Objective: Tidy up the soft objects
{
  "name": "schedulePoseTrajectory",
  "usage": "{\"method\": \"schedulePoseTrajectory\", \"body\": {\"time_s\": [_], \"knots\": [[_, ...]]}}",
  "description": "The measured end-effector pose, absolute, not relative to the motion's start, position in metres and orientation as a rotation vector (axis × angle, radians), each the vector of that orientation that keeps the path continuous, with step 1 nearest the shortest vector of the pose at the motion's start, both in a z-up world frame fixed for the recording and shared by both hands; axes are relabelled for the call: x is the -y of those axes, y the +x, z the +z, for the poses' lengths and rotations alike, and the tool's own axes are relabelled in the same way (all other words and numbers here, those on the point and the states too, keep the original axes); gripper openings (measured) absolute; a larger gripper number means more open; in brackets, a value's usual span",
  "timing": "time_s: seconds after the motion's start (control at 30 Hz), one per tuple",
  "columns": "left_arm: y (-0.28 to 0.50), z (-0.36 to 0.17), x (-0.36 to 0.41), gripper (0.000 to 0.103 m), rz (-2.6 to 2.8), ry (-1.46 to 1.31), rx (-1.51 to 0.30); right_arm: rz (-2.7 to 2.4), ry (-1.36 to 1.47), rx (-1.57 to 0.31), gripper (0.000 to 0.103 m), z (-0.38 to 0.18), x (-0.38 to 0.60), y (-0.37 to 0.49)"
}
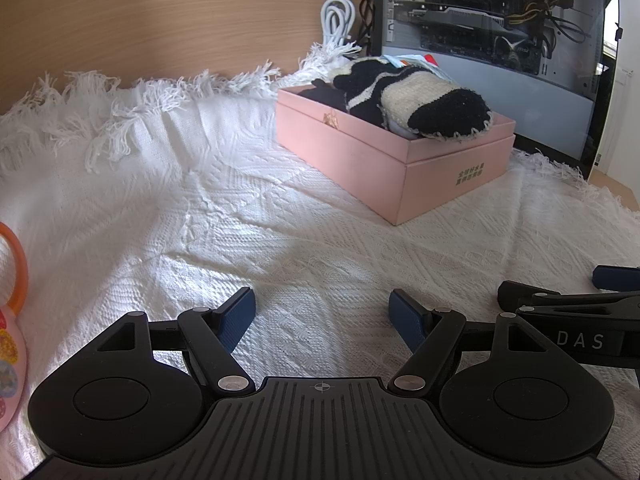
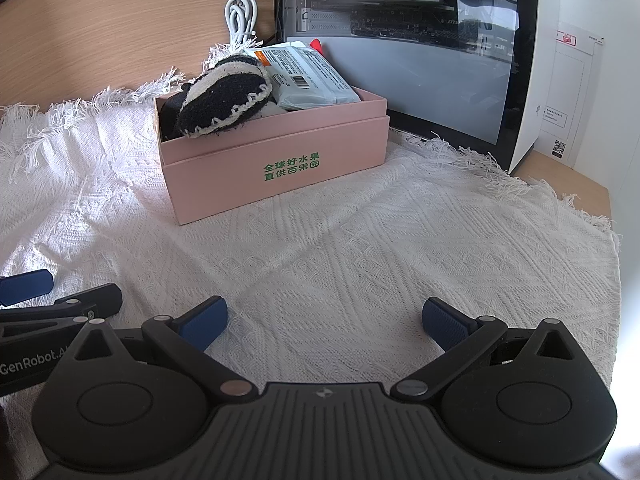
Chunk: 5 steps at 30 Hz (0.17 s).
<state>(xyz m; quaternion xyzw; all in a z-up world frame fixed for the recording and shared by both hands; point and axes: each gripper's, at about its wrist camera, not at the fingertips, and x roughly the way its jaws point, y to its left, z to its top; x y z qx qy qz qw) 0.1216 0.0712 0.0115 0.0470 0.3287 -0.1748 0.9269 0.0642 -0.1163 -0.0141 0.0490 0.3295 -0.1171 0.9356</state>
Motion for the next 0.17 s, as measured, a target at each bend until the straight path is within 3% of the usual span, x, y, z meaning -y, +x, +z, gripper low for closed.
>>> {"method": "schedulePoseTrajectory", "body": {"time_s": [0.17], "knots": [[0.1222,0.0114,-0.0715,0.079,-0.362,0.098,-0.673,-0.24,0.1,-0.673,0.103,-0.0141,0.1163,0.0642]]}}
